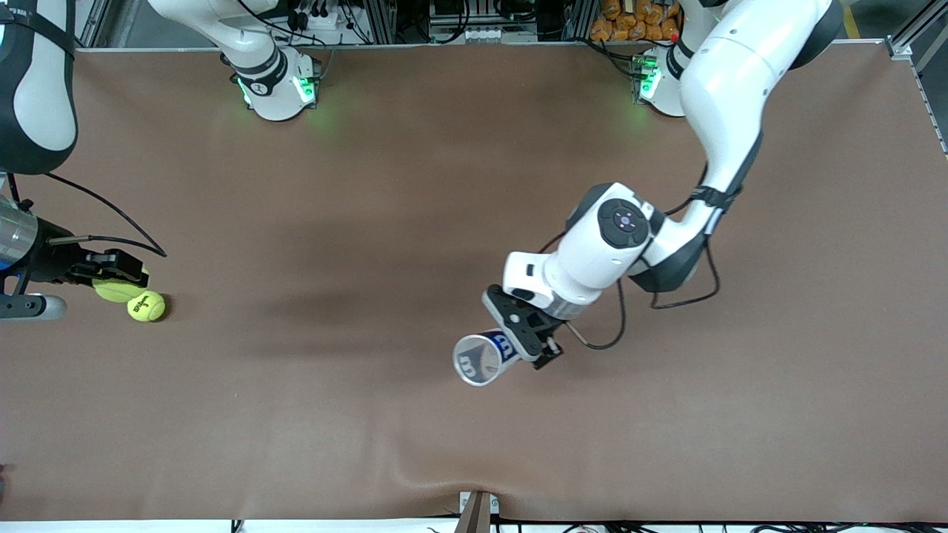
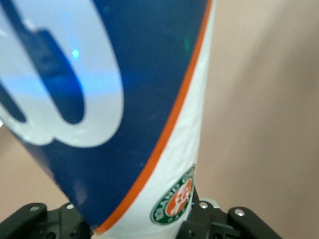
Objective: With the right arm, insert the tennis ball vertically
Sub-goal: 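Stand the can upright mid-table with the left gripper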
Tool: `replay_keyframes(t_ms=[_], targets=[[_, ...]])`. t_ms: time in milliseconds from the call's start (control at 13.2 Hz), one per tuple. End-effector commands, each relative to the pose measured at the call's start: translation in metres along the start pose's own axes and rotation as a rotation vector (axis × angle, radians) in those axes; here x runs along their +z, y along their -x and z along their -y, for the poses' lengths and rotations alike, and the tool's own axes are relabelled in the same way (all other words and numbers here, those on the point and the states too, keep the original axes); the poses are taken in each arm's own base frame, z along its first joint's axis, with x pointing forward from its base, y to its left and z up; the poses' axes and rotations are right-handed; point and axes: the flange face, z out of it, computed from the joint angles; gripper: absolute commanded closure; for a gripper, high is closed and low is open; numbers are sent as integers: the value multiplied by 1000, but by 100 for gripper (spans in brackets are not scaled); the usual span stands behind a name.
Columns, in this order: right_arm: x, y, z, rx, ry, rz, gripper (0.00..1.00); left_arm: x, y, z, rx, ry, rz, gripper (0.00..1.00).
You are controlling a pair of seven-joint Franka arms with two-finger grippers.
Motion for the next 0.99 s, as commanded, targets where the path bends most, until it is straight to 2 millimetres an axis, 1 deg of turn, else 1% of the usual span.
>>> replay_keyframes(t_ms=[0, 152, 304, 455, 531, 683, 759, 911], targets=[[-5, -2, 1, 12, 15, 2, 100, 8, -18, -30, -133, 20, -136, 41], [-5, -2, 0, 14, 15, 3, 100, 32, -21, -64, -168, 41, -201, 41], [-3, 0, 0, 15, 14, 20, 100, 63, -12, -87, -176, 9, -256, 41], [-3, 1, 0, 14, 13, 26, 100, 98, 2, -114, -182, -21, -312, 41], [-3, 1, 0, 14, 12, 26, 100, 118, 14, -123, -153, -44, -332, 41], [-3, 1, -1, 17, 12, 26, 100, 149, 36, -138, -93, -79, -373, 42], [-3, 1, 0, 16, 12, 26, 100, 159, 43, -146, -75, -83, -399, 42], [-3, 1, -1, 17, 12, 26, 100, 172, 56, -153, -67, -81, -430, 42]])
